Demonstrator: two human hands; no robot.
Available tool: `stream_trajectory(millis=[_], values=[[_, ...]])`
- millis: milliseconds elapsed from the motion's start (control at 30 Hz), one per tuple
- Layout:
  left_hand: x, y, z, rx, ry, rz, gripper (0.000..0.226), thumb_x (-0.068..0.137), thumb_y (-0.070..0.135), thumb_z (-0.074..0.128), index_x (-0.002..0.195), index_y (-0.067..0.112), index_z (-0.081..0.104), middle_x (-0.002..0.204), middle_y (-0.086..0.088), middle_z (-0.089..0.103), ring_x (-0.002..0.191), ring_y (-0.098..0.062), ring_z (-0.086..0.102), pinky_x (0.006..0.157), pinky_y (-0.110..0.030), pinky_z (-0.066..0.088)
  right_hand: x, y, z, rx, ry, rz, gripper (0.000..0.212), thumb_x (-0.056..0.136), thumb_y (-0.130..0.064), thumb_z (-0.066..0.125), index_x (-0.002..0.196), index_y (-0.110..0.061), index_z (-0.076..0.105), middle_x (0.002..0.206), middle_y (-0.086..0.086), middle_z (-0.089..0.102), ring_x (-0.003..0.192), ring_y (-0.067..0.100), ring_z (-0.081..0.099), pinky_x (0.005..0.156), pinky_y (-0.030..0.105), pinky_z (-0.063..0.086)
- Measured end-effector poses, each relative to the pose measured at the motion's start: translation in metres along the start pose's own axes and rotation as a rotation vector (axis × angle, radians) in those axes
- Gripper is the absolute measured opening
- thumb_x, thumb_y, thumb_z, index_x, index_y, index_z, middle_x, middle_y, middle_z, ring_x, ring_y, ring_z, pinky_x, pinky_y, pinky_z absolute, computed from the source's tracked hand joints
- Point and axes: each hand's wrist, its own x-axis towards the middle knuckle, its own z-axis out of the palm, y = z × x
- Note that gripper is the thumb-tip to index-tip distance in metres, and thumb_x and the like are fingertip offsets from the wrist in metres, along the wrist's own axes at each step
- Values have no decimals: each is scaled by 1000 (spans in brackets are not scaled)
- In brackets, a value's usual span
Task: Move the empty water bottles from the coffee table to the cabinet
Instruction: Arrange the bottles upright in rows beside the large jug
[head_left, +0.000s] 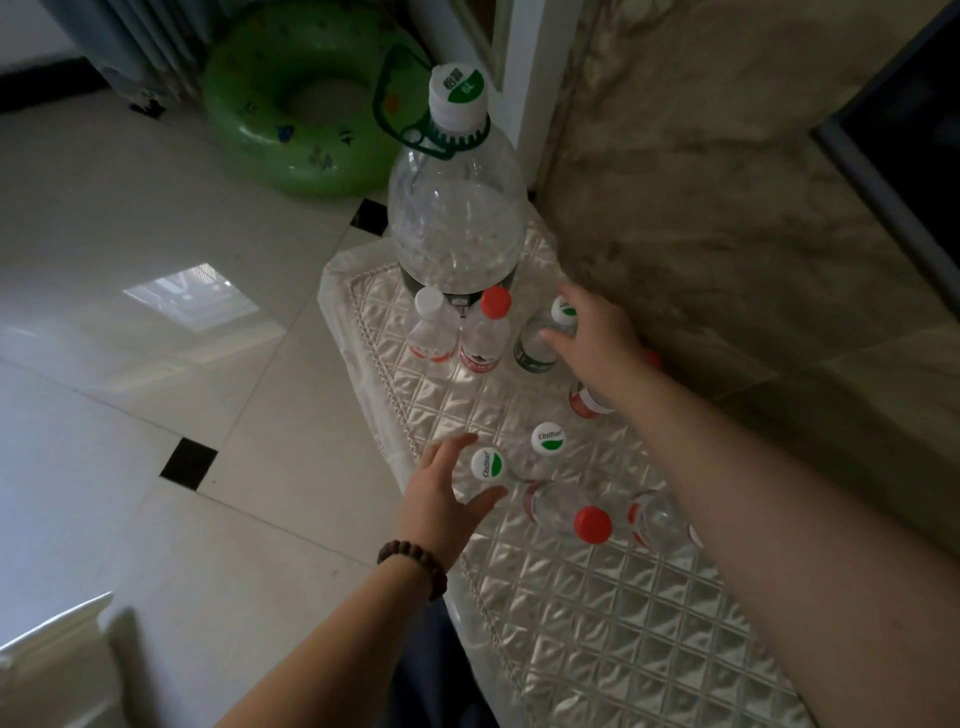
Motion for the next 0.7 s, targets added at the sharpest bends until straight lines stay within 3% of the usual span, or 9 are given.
stream_trajectory(millis=[167,300,433,500,567,700], values=[[0,2,-4,-6,-8,-15,63,71,32,80,126,32,50,131,9,50,115,-13,53,99,-35,47,-21,-4,-5,-2,-3,-11,38,88,-21,63,125,-16,54,122,14,61,111,29,58,93,43,50],[-1,3,-10,28,-48,-7,74,69,35,81,134,29,45,137,7,47,121,-13,49,99,-23,39,-56,-6,1,35,-158,-52,38,88,-24,64,125,-23,54,121,9,61,104,22,62,84,34,54],[-5,7,-29,-43,-164,-2,103,57,69,69,143,30,31,146,6,36,130,-10,37,106,-31,35,-63,-3,11,-1,-227,-33,37,86,-27,67,121,-25,55,119,10,61,103,22,60,84,35,52],[-3,10,-43,-127,-127,-2,96,61,85,50,140,35,31,145,5,38,128,-8,39,104,-35,38,-60,-3,10,8,-246,-24,52,83,-34,69,131,-26,50,129,9,58,113,23,56,90,33,48],[8,13,-57,-176,-3,-6,80,70,80,44,136,34,37,140,3,45,124,-11,45,102,-39,43,-54,-6,6,17,-242,-31,64,80,-44,70,136,-26,46,135,7,55,122,23,52,93,30,43],[60,27,-76,-151,199,-51,64,81,46,64,136,24,40,138,-1,46,123,-16,46,101,-45,45,-30,-23,-3,44,-92,-64,66,80,-48,68,137,-23,45,135,8,55,122,24,52,95,33,44]])
